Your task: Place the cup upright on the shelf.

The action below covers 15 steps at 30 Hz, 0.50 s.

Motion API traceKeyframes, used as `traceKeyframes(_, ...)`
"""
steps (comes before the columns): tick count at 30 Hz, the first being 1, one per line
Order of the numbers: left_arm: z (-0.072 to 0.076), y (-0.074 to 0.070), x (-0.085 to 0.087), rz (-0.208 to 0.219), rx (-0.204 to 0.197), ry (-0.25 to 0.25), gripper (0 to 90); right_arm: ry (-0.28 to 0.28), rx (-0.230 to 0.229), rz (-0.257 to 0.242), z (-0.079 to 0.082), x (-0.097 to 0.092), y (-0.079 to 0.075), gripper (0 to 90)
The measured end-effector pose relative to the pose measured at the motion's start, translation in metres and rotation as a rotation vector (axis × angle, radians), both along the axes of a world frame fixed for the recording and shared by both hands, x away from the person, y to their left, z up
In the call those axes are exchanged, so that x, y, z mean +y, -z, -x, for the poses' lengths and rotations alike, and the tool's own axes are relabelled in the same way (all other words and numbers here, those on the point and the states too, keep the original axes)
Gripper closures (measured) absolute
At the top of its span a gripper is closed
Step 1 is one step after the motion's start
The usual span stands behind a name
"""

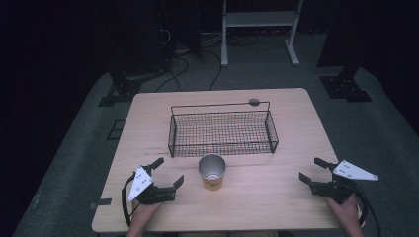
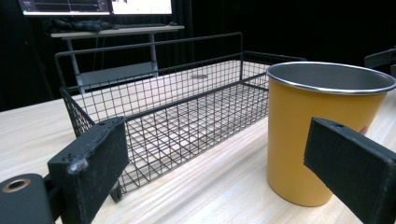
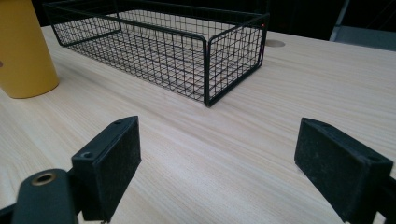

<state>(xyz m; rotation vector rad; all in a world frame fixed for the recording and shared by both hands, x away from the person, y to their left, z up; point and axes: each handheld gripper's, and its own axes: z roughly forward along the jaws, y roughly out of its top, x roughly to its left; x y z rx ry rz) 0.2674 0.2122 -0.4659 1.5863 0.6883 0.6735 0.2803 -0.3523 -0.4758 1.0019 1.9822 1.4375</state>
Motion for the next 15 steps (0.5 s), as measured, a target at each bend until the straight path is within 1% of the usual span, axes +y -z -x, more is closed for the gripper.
traceKeyframes(5,-0.0001,0.0002,-0.0019,-0.008,-0.004,0.008,5.6,0.003,0.001,0.003,0.0002,0.0003,0.0001,13.5)
traceKeyframes(6,0.0002,0.0006,-0.0026,-0.017,-0.003,0.016,5.6,0.003,0.002,0.006,0.0,0.0006,0.0001,13.5)
traceKeyframes(7,0.0002,0.0006,-0.0026,-0.017,-0.003,0.016,5.6,0.003,0.002,0.006,0.0,0.0006,0.0001,13.5)
traceKeyframes(11,0.0008,0.0003,-0.0043,-0.001,0.001,0.032,5.5,0.01,0.008,0.012,-0.0004,0.0016,0.0003,13.5)
traceKeyframes(12,0.0001,0.0004,-0.0058,0.005,0.008,0.036,4.0,0.014,0.009,0.01,-0.0004,0.0016,0.0003,13.5)
traceKeyframes(15,0.0001,0.0002,-0.0073,0.003,0.007,0.044,3.0,0.014,0.01,0.01,-0.0005,0.0014,0.0003,13.4)
